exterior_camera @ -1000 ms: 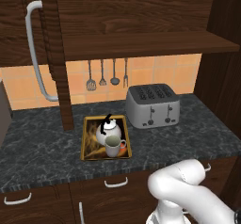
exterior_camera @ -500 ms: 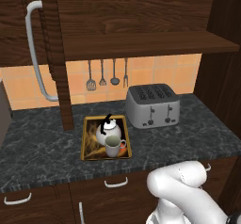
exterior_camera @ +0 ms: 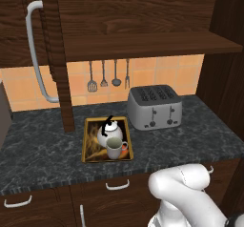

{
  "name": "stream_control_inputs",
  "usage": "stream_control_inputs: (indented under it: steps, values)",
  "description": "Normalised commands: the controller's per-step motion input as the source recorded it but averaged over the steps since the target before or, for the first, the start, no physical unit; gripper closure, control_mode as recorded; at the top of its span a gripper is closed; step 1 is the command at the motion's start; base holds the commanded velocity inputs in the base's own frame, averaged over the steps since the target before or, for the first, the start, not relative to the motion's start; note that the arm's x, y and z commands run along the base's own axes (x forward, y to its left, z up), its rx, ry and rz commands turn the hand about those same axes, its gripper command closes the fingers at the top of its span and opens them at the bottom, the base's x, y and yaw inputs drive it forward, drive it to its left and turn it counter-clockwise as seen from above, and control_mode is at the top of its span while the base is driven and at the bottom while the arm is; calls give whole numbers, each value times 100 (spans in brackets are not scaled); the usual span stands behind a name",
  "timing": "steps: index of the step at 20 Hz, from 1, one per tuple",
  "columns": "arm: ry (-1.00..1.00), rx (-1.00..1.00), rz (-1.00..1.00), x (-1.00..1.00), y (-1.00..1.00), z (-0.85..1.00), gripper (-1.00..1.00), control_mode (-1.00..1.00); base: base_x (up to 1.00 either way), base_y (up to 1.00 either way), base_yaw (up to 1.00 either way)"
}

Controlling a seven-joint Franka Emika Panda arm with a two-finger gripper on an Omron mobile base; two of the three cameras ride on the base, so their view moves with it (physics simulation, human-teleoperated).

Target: Pick the kettle from the counter and place it on the tray. Then pick the mug from the cabinet and place it on the tray. Then close the cabinet doors.

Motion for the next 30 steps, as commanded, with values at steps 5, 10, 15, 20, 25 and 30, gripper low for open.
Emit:
stream_control_inputs:
  steps: [5,10,15,20,25,30]
  values:
    - [5,4,0,21,0,-34,100,-100,0,0,0]
    - [2,7,0,19,0,-24,100,-100,0,0,0]
    - [2,12,0,47,0,3,100,-100,0,0,0]
    - [8,12,5,62,0,0,100,-100,0,0,0]
    - [6,7,4,35,16,20,100,-100,0,0,0]
    - [17,0,1,19,32,50,100,-100,0,0,0]
